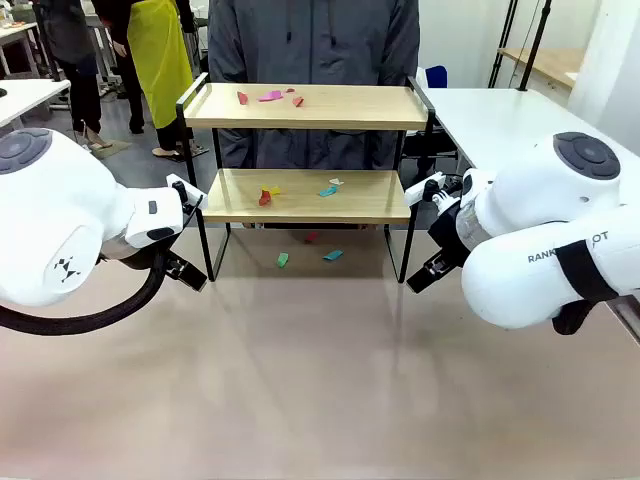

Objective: Clean the shelf.
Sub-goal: Pick up the Duster handed by the human.

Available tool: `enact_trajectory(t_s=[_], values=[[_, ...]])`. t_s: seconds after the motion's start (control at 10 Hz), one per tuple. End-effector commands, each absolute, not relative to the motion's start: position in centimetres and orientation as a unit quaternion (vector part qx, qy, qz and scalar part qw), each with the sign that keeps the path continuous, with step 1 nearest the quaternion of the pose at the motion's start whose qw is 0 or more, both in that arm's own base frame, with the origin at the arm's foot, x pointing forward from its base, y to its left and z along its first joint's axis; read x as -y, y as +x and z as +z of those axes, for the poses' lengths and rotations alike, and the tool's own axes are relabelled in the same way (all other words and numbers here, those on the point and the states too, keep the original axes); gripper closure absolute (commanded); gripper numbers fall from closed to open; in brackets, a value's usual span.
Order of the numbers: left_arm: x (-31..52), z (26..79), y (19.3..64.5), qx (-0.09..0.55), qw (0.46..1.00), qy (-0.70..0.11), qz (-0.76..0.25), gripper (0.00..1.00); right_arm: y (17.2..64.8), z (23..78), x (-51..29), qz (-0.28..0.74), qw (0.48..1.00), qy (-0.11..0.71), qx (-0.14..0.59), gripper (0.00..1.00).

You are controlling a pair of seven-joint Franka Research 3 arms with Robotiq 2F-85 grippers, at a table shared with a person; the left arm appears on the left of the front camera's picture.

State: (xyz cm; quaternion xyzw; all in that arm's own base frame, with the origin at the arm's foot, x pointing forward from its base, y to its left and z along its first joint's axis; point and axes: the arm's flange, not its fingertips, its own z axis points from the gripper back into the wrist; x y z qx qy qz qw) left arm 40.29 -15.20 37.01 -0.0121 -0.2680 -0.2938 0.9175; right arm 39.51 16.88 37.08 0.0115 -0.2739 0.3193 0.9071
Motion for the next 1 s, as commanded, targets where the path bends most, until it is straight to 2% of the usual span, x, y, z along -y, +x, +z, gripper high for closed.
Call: enact_trajectory(t_s=[0.0,0.9], values=[[15.21,37.02,40.29,0.268,0.917,-0.012,-0.294,0.0,39.51,37.08,-16.88,0.319,0.907,0.012,0.274,0.0],[15.24,37.01,40.28,0.268,0.917,-0.012,-0.294,0.0,39.51,37.07,-16.89,0.32,0.907,0.011,0.274,0.0]])
